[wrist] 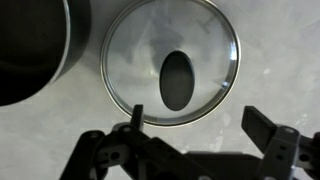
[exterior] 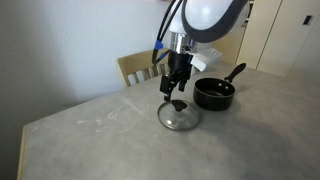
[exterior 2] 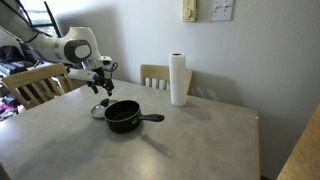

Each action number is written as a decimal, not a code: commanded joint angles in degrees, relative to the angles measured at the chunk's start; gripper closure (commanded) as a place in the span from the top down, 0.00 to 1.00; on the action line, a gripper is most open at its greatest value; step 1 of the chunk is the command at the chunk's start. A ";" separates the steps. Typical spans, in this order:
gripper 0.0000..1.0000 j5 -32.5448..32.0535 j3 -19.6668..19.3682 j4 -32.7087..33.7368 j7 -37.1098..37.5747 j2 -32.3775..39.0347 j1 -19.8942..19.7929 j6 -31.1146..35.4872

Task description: Put the lid on the pot and put it back on the table

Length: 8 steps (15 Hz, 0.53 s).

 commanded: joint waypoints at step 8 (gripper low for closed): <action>1.00 -7.52 -2.46 6.90 -3.16 5.12 3.20 -10.02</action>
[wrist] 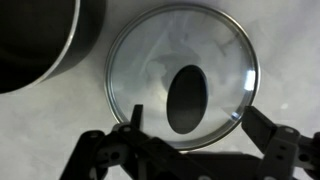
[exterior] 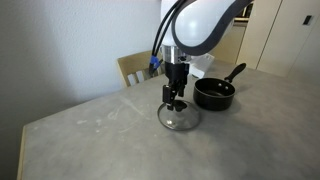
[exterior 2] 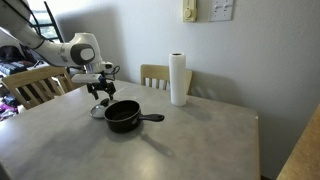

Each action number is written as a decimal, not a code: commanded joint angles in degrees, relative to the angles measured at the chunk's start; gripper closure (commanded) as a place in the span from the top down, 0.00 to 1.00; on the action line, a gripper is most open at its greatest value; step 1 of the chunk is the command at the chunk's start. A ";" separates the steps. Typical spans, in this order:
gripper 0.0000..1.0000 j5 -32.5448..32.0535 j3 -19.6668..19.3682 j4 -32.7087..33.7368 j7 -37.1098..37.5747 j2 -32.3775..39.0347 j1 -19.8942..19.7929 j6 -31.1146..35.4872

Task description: Put the lid on the pot and put it back on the table

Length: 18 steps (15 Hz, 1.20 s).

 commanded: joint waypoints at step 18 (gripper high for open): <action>0.15 -0.50 -0.73 1.09 0.60 0.67 -0.16 -2.80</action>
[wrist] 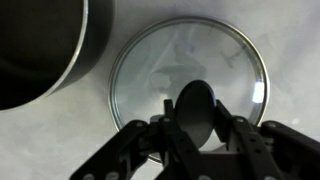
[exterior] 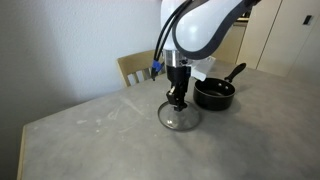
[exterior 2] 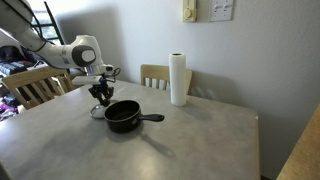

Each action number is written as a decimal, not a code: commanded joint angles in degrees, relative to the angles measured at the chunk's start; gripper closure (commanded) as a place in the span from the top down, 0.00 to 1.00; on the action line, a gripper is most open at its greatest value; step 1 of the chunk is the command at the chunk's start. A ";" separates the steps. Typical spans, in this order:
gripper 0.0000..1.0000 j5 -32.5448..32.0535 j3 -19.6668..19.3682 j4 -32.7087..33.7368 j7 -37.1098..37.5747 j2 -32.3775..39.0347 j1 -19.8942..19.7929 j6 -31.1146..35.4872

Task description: Put the lid on the pot and put it back on the table

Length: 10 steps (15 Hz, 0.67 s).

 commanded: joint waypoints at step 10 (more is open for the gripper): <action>0.15 -2.93 -2.18 2.07 4.15 -8.31 1.57 -6.40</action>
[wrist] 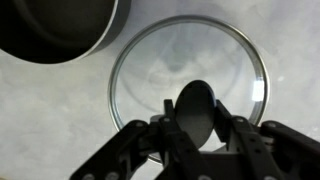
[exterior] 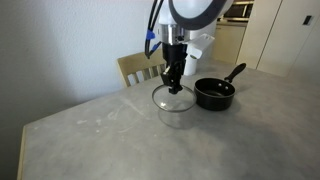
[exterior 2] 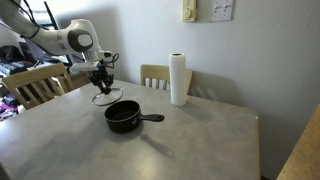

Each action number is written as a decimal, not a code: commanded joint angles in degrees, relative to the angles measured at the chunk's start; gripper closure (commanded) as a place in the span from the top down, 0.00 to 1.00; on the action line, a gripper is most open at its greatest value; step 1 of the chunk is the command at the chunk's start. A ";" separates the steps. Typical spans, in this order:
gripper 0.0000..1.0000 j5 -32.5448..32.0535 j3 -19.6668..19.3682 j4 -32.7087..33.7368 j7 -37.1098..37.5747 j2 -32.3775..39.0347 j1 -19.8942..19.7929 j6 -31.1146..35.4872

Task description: Put the lid on the pot and put it back on the table

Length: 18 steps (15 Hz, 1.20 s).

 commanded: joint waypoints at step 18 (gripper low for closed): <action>0.15 -4.15 -8.72 -26.35 25.26 -20.94 -1.96 0.99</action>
